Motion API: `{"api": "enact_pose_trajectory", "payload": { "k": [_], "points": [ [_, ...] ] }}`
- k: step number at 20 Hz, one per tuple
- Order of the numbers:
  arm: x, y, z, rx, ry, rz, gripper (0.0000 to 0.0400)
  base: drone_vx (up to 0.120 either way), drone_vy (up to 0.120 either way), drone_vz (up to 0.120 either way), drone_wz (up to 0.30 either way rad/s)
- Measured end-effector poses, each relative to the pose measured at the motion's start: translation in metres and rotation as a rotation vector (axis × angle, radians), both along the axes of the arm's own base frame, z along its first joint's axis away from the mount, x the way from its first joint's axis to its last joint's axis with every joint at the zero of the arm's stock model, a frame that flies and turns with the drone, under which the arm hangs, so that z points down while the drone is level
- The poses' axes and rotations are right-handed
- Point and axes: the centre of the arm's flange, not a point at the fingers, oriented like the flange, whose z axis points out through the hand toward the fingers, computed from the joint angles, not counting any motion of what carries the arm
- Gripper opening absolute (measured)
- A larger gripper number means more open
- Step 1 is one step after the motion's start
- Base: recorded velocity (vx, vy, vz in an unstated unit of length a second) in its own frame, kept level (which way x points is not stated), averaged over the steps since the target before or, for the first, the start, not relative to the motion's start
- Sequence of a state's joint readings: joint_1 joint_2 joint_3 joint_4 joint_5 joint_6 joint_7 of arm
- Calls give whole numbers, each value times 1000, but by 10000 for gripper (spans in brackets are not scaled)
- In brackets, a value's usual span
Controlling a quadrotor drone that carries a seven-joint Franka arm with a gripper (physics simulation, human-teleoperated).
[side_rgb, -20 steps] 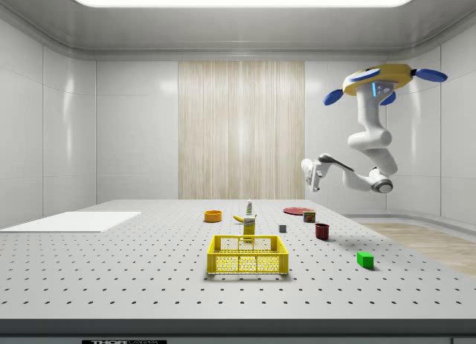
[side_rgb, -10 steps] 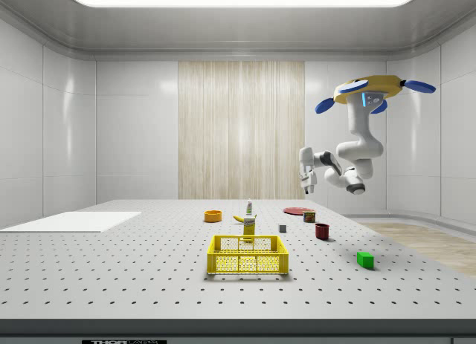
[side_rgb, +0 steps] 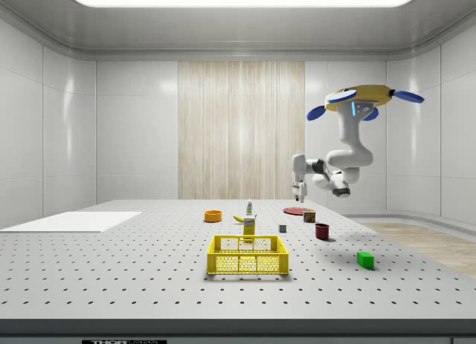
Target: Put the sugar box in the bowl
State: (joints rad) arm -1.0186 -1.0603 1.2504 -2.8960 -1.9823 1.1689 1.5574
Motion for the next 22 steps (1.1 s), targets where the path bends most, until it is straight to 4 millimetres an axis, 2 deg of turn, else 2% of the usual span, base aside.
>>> {"api": "enact_pose_trajectory", "payload": {
  "k": [4, 7, 11, 22],
  "points": [
    [0, -1, 0, -14, 1, 0, 400, 120, 0, 0, 0],
    [0, -2, 0, -19, 1, 0, 400, 120, -107, 0, 0],
    [0, -2, 0, -23, 1, 0, 400, 120, 0, -10, 0],
    [0, -3, 0, -26, 1, 0, 400, 120, 0, -120, 0]
  ]
}}
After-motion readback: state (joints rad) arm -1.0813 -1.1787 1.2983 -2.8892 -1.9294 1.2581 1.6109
